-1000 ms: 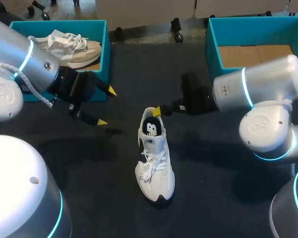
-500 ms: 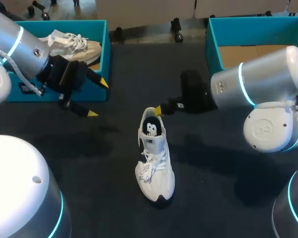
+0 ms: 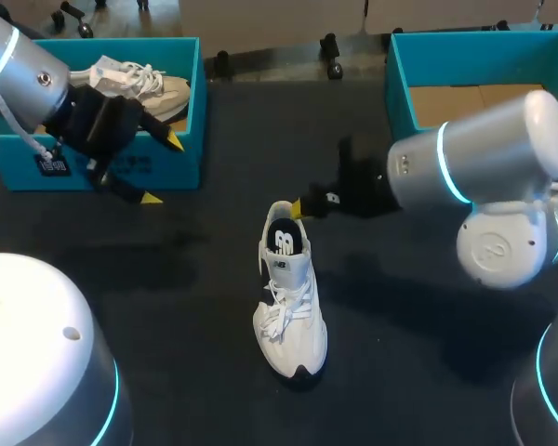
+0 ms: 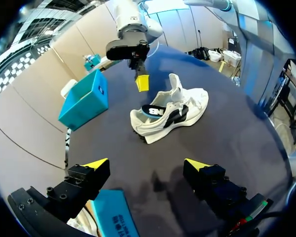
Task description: Take the shoe out of the shoebox, open the shoe tongue, remove and reinsert the insole, then place the shoe into the shoebox
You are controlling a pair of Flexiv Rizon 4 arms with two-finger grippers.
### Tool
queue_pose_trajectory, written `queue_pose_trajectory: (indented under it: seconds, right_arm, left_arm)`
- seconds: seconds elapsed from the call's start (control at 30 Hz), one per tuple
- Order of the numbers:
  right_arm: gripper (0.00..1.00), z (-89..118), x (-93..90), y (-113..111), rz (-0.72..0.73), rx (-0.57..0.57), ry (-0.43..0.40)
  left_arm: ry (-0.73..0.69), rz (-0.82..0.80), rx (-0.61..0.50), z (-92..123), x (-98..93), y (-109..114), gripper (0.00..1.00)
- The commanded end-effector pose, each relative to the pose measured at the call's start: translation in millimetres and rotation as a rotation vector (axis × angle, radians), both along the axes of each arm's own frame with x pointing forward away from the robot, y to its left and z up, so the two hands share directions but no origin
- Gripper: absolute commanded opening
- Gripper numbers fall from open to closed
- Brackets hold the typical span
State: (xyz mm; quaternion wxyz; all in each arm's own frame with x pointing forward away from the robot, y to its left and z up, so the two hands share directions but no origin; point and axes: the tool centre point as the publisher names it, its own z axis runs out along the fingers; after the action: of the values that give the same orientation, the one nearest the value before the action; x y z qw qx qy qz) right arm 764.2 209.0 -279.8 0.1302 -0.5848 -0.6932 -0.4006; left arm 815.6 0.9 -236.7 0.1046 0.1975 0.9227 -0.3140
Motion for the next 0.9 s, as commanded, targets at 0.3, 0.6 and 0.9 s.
queue_pose_trajectory:
  seconds: [0.3,0.6,0.9]
  right_arm:
    - [0.0,9,-6.5,22,-0.164,-0.482,0.053]
    - [0.0,9,-8.2,17,-0.155,-0.643,0.084]
    - [0.0,10,-3.9,12,-0.15,-0.743,0.113]
  left_arm:
    - [-0.01,0.027,-0.005,-1,6.9,5,1.0]
    - [-0.01,0.027,-0.005,-1,6.9,5,1.0]
    - [-0.01,0.027,-0.005,-1,6.9,5,1.0]
